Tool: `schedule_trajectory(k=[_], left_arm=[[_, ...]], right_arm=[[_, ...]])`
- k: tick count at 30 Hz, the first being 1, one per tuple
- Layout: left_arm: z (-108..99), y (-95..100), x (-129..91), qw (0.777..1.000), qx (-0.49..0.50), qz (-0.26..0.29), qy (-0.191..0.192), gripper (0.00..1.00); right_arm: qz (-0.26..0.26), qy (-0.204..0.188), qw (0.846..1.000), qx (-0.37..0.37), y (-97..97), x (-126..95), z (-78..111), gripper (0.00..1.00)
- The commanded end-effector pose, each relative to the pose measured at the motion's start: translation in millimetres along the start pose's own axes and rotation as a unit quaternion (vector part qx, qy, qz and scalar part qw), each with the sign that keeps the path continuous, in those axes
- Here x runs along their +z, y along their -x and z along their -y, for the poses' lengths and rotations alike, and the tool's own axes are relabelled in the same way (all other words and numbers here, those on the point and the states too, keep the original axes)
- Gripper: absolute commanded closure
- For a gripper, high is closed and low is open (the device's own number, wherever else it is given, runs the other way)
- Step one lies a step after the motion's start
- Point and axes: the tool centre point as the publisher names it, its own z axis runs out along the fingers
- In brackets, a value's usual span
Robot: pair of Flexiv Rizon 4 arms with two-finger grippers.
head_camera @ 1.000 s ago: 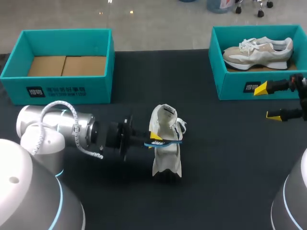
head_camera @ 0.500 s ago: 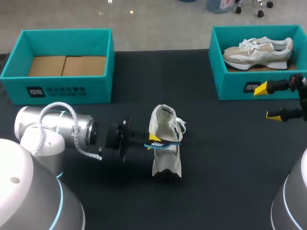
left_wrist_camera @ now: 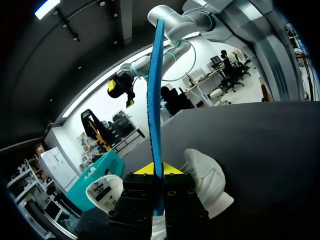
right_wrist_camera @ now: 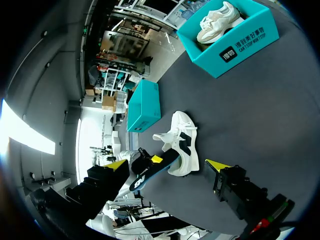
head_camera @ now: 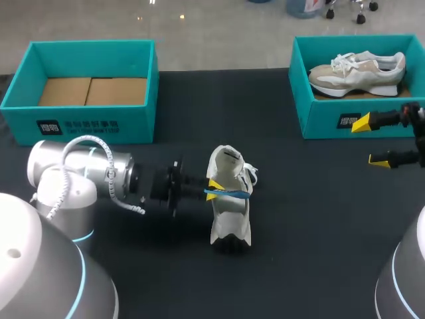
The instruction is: Take the shoe out of the shoebox, open the shoe tongue, remove and reinsert the insole, then place the shoe into the shoebox
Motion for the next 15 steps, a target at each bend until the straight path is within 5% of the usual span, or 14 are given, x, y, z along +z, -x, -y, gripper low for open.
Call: schedule_trajectory(k=[1, 15], left_arm=[[-8.0, 3.0, 5.4, 1.000, 0.003, -0.005, 0.002, 1.00], [-27.2, -2.1, 7.6, 1.000, 0.003, -0.015, 0.010, 1.00]], right_arm=[[0.002, 0.001, 1.000, 0.001, 0.0, 0.5, 0.9, 0.00], [0.002, 0.001, 1.000, 0.001, 0.0, 0.5, 0.9, 0.00]])
